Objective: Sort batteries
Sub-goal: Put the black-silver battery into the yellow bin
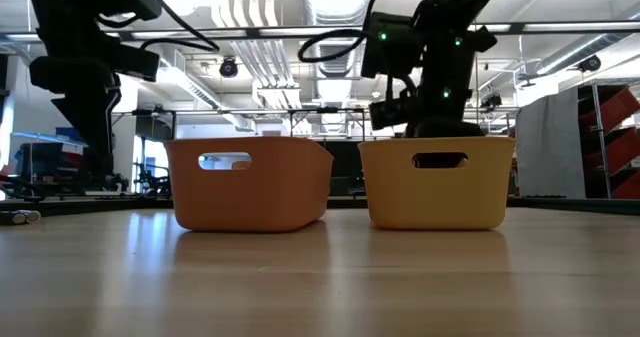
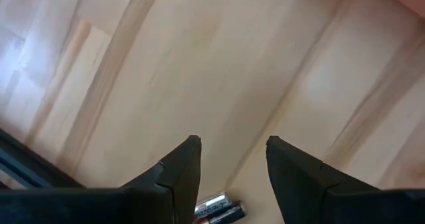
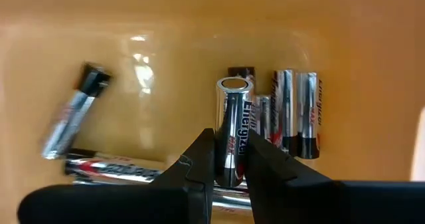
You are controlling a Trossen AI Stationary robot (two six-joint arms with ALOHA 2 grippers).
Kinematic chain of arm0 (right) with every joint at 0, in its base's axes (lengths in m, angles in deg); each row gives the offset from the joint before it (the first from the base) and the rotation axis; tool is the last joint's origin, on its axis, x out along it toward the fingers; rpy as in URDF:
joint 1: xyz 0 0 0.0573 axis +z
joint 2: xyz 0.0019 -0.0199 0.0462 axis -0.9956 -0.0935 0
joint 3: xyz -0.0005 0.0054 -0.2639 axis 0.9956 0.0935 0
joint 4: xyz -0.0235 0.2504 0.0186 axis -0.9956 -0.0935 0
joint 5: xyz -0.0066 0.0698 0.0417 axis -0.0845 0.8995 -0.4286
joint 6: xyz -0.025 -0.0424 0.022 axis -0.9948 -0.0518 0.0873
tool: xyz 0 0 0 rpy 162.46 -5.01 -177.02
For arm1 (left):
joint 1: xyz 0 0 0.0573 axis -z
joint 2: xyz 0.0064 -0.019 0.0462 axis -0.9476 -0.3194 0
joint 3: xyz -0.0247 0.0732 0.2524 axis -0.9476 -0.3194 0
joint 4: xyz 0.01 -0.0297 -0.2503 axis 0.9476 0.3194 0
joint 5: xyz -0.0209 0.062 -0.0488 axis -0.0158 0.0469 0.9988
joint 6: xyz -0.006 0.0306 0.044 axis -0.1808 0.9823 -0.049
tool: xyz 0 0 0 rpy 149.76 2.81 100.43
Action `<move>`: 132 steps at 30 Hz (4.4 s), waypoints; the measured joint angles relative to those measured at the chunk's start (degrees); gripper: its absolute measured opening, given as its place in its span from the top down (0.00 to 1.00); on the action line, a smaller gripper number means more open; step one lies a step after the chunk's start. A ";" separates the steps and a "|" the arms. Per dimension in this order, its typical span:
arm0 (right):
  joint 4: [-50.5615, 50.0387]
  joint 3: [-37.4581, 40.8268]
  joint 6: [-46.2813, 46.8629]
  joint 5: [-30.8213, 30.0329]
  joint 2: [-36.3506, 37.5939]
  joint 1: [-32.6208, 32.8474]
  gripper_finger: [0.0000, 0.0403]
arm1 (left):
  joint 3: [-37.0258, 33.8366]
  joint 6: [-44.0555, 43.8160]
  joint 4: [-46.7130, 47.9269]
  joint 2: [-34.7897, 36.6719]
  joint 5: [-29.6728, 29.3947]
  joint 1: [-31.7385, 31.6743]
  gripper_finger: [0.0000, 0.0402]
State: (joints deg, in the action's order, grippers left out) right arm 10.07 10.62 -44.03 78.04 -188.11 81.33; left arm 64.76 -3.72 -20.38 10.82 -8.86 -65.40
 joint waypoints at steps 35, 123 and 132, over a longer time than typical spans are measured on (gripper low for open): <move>-2.16 -0.79 8.21 -3.21 13.74 9.57 0.55 | -2.05 12.13 6.99 -15.57 11.94 -8.43 0.62; 36.25 -2.29 -6.67 -12.63 13.80 14.66 0.54 | -20.68 31.58 -105.32 2.19 14.44 -1.89 0.93; 43.46 -2.04 -5.70 -12.67 7.49 12.37 0.55 | -18.94 31.74 -115.88 -10.77 15.09 -1.87 0.93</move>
State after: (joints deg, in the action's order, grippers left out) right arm 53.53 8.58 -49.73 65.37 -180.62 93.71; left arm 45.82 28.01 -136.27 0.05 6.23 -67.28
